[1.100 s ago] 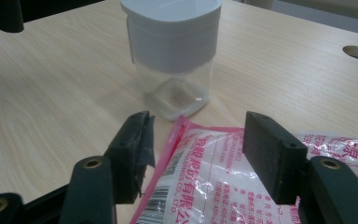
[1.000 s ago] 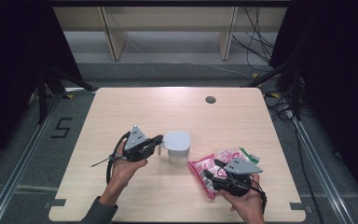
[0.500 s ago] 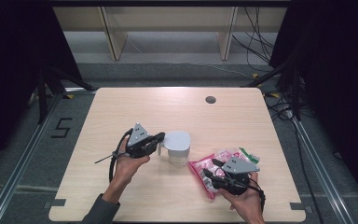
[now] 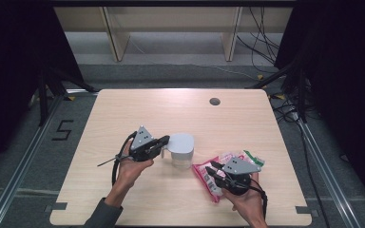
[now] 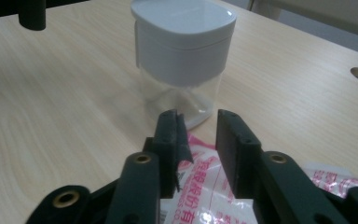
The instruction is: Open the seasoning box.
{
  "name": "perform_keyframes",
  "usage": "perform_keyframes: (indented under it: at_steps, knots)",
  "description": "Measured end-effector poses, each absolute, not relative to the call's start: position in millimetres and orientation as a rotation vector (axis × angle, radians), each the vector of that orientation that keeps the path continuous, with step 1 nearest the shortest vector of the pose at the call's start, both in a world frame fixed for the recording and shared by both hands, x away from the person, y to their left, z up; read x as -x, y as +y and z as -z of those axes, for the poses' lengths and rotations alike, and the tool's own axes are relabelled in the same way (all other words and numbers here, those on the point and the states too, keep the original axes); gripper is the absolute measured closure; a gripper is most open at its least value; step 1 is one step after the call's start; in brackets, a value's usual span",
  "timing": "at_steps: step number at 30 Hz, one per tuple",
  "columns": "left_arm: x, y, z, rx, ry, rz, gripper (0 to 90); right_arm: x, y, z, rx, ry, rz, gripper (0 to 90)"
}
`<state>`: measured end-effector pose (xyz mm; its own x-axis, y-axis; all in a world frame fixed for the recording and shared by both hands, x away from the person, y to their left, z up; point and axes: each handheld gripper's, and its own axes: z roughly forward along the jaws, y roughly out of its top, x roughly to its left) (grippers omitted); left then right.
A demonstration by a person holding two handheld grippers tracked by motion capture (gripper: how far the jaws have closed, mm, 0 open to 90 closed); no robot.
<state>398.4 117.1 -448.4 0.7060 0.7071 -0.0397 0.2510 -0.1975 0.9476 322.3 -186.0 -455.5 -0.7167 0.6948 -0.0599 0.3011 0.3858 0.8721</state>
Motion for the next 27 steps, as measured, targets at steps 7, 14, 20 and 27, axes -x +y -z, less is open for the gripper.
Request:
perform_keyframes:
  at_steps: [7,14,20,27]
  knots:
    - [-398.6,118.0,448.7,-1.769,0.755,-0.502,89.2,-337.7,-179.9,451.0,-0.884,2.218,-1.301,86.3]
    - [-398.2,118.5,448.8,-1.767,0.765,-0.498,89.2,-355.5,-165.0,448.6,-0.862,2.237,-1.257,90.0]
    - [-399.1,120.4,448.9,-1.77,0.76,-0.511,89.2,-367.2,-154.6,447.5,-0.858,2.259,-1.243,90.0]
    - [-398.5,120.4,449.0,-1.775,0.767,-0.515,89.2,-374.5,-147.5,448.4,-0.83,2.284,-1.228,90.0]
